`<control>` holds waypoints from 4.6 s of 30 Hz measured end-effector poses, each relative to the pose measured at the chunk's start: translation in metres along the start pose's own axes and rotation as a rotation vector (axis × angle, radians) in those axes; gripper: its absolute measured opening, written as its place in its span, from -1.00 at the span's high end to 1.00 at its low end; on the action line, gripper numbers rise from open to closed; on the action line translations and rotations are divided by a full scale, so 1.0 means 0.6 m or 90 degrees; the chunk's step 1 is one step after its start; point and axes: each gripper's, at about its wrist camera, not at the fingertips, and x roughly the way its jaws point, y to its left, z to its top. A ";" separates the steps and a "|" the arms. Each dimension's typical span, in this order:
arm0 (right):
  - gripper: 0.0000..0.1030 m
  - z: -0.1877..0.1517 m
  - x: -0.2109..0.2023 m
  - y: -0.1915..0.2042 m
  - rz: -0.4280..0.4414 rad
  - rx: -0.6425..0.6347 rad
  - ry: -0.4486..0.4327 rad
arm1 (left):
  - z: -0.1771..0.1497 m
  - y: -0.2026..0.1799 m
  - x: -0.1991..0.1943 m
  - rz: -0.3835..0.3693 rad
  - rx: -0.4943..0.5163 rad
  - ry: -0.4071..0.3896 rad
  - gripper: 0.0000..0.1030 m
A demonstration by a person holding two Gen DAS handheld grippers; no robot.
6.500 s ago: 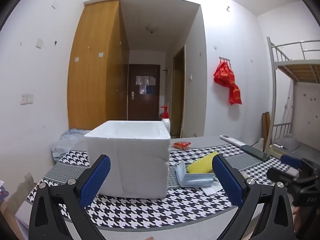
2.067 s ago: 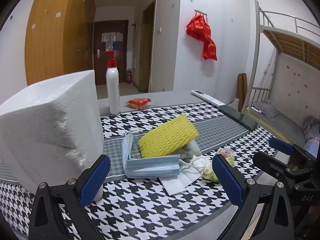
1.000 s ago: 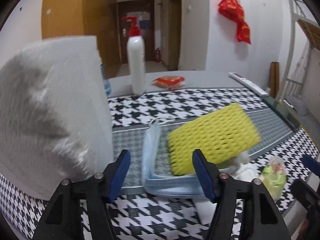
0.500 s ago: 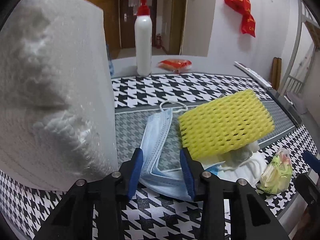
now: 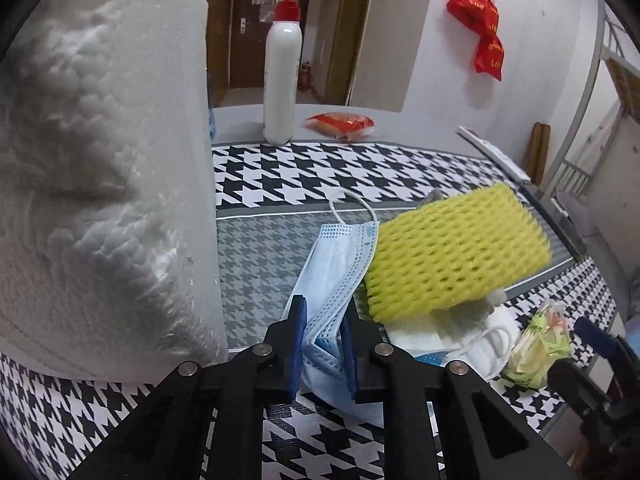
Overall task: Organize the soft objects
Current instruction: 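Lift the blue mask with the left tool while the right tool grasps the green snack packet, then carry the mask over the foam box and open the left tool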
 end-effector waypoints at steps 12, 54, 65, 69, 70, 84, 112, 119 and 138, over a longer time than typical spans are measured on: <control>-0.16 -0.008 0.010 0.002 -0.024 0.021 0.029 | 0.000 0.008 -0.022 -0.062 0.002 -0.043 0.65; 0.46 0.052 -0.109 0.017 -0.026 -0.004 -0.112 | 0.022 -0.017 -0.149 -0.131 0.071 -0.198 0.65; 0.46 0.063 -0.124 0.020 -0.001 -0.012 -0.145 | 0.023 -0.020 -0.172 -0.110 0.090 -0.226 0.65; 0.46 0.075 -0.124 0.030 0.012 -0.020 -0.159 | 0.030 -0.012 -0.184 -0.094 0.097 -0.247 0.65; 0.46 0.078 -0.125 0.033 0.016 -0.024 -0.162 | 0.031 -0.010 -0.183 -0.089 0.098 -0.249 0.65; 0.46 0.114 -0.130 0.075 0.051 -0.071 -0.190 | 0.050 0.011 -0.221 -0.064 0.105 -0.291 0.65; 0.46 0.168 -0.137 0.164 0.130 -0.142 -0.231 | 0.102 0.097 -0.312 0.016 0.049 -0.383 0.65; 0.46 0.174 -0.123 0.196 0.168 -0.167 -0.229 | 0.102 0.136 -0.322 0.064 0.024 -0.379 0.65; 0.46 0.185 -0.081 0.266 0.220 -0.206 -0.199 | 0.109 0.209 -0.270 0.101 -0.025 -0.313 0.65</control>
